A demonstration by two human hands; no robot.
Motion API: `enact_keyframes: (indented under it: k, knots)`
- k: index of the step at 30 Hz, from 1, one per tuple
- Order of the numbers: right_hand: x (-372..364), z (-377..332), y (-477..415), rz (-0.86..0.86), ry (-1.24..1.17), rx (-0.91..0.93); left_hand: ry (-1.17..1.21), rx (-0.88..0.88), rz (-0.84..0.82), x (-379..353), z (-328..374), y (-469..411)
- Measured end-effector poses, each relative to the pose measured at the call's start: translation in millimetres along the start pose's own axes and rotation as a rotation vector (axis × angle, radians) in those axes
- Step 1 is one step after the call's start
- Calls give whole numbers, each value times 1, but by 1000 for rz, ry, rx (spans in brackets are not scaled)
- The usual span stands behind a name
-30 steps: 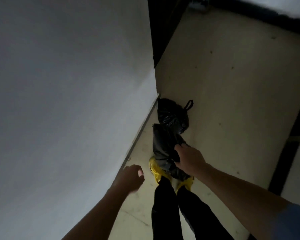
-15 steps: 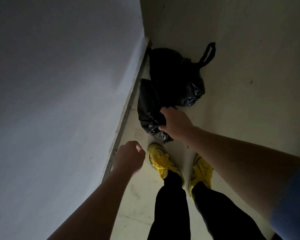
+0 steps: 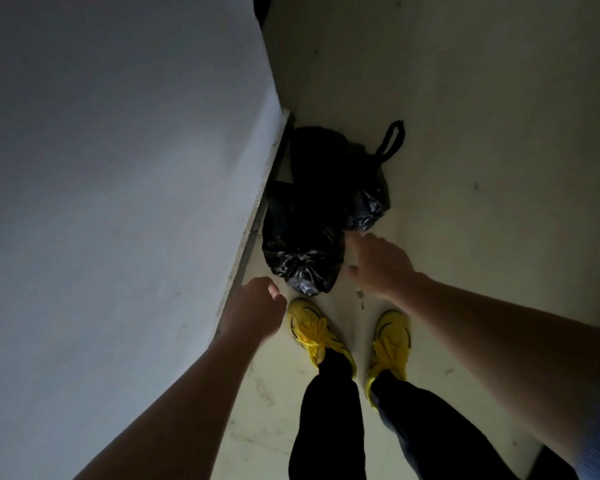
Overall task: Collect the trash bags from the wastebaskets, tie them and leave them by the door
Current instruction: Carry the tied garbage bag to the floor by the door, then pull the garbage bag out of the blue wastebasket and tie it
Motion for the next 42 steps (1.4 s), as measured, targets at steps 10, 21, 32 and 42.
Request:
enact_keyframes:
  k: [10, 21, 32, 42]
  knots:
    - [153, -56, 157, -36, 118, -15, 86, -127, 147, 128, 60, 178]
    - [242, -137, 284, -66, 342, 373, 194, 111, 303, 122, 20, 387]
    - [214, -291, 441, -111, 818, 991, 510, 557, 640, 52, -35, 605]
    - [8, -407, 687, -221, 1047, 1526, 712, 1014, 795, -105, -150, 839]
Point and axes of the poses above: each hand's wrist, its own y-axis away from the middle knuckle, its own x-axis out of the back of the hand, z = x × y, the point moved 4 cm from there along -y, towards the middle knuckle, and after that the axes turned 6 degrees about -y, right-handed, at the moved point
